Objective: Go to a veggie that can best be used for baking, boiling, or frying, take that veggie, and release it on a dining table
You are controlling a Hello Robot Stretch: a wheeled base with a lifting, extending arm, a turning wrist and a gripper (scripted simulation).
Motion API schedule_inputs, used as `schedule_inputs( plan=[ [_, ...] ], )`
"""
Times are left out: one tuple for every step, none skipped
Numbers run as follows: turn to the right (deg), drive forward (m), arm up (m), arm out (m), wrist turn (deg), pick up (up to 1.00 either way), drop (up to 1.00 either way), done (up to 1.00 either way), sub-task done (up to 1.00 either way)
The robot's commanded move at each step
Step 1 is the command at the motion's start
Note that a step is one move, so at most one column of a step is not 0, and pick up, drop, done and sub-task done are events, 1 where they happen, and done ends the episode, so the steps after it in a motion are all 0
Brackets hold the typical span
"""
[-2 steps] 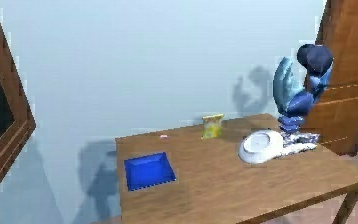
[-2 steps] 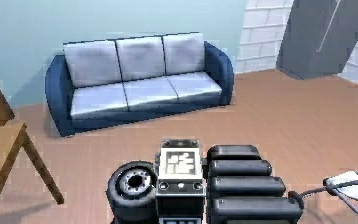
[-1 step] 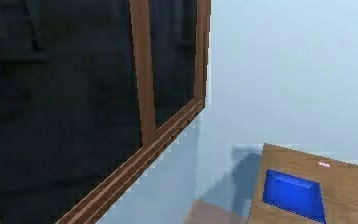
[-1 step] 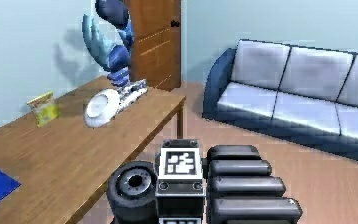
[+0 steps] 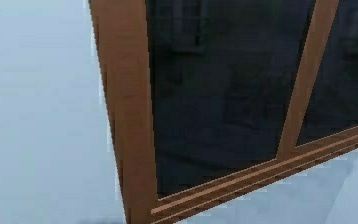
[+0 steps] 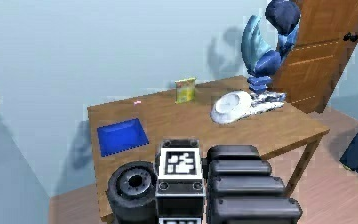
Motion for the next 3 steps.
schedule_inputs(
  plan=[
    [0.0,0.0,0.0,0.48,0.0,0.0,0.0,0.0,0.0],
    [0.0,0.0,0.0,0.0,45.0,0.0,0.0,0.0,0.0],
    [0.0,0.0,0.0,0.0,45.0,0.0,0.0,0.0,0.0]
  ],
)
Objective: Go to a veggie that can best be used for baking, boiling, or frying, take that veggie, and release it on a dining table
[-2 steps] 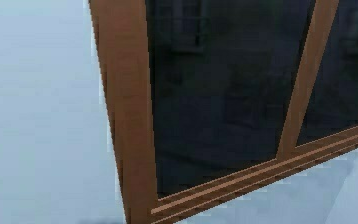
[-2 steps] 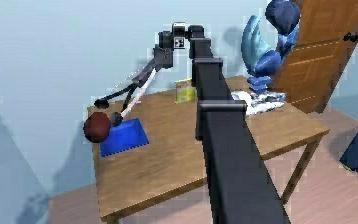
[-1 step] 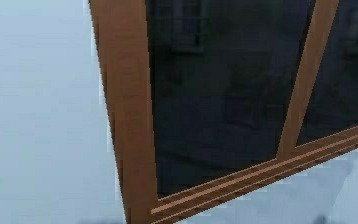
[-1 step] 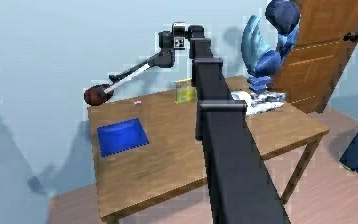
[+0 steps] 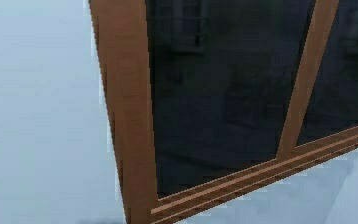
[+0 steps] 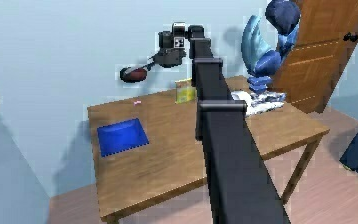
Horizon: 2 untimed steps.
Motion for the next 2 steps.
schedule_inputs(
  plan=[
    [0.0,0.0,0.0,0.0,45.0,0.0,0.0,0.0,0.0],
    [0.0,0.0,0.0,0.0,6.0,0.0,0.0,0.0,0.0]
  ],
)
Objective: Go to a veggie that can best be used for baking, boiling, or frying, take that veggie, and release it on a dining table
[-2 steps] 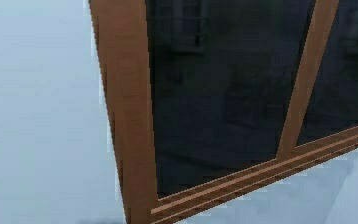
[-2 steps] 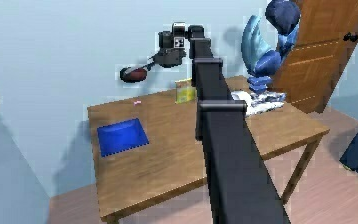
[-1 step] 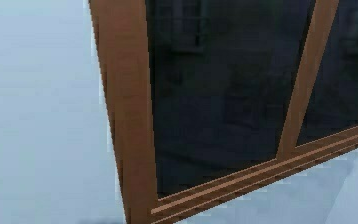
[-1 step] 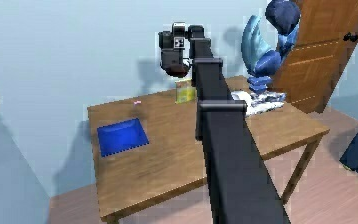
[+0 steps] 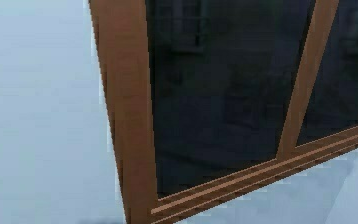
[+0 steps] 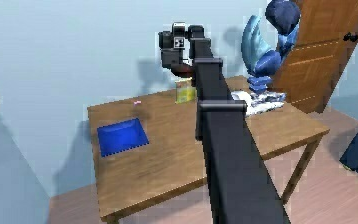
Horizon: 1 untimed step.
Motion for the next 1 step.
schedule_inputs(
  plan=[
    [0.0,0.0,-0.04,0.0,0.0,0.0,0.0,0.0,0.0]
  ],
)
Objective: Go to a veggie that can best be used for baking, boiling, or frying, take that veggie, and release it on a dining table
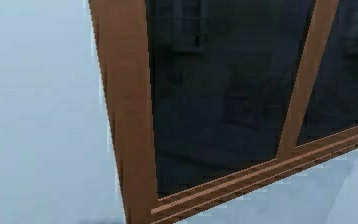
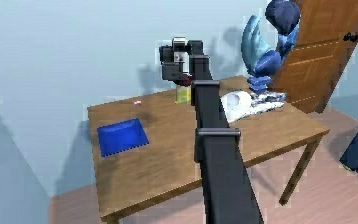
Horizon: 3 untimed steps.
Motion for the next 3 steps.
schedule_inputs(
  plan=[
    [0.0,0.0,-0.32,0.0,0.0,0.0,0.0,0.0,0.0],
    [0.0,0.0,0.0,0.0,0.0,0.0,1.0,0.0,0.0],
    [0.0,0.0,0.04,0.0,0.0,0.0,0.0,0.0,0.0]
  ],
)
